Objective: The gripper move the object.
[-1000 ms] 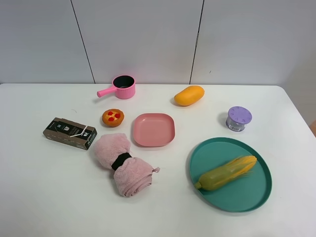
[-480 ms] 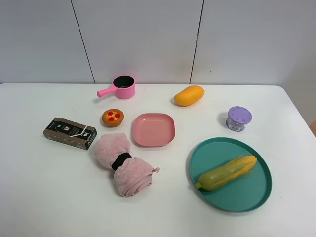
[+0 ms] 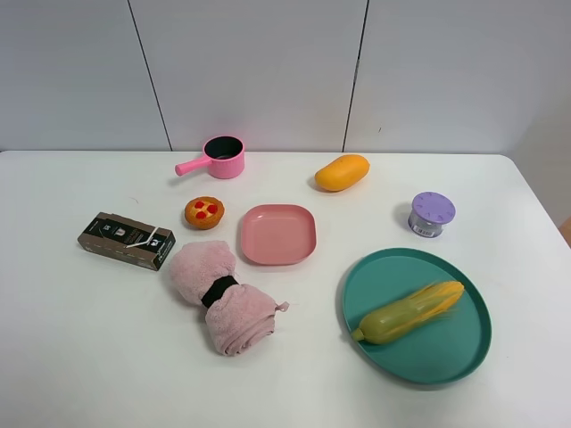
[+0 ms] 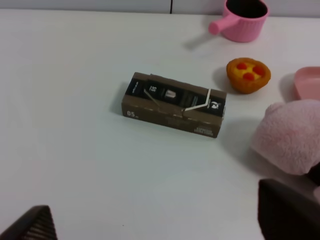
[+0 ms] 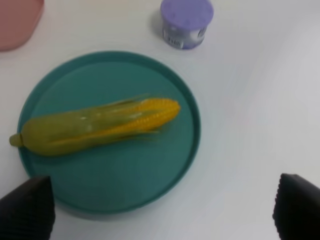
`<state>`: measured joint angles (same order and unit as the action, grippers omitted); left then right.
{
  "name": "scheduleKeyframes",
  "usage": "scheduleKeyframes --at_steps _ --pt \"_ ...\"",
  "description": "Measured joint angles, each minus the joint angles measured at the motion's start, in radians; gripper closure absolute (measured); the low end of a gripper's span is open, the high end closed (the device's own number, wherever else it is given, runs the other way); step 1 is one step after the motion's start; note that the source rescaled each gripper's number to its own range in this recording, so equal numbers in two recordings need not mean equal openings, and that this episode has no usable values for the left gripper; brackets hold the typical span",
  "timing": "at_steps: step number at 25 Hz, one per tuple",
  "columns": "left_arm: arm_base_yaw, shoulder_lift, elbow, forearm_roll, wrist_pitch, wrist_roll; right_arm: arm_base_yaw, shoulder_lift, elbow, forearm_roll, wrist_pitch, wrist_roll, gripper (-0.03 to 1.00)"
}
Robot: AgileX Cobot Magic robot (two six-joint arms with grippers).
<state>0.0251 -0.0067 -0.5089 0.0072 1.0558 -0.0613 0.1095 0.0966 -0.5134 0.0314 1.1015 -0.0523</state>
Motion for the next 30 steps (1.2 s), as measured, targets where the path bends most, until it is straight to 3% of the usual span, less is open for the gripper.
scheduleKeyframes --at_steps 14,30 --pt "0.0 0.0 0.0 -0.001 0.0 0.0 -0.011 -0.012 0.007 0.015 -0.026 0.004 -0.03" --pt "0.0 0.0 0.0 -0.001 0.0 0.0 -0.238 -0.099 0.007 0.025 -0.032 0.004 -0.03"
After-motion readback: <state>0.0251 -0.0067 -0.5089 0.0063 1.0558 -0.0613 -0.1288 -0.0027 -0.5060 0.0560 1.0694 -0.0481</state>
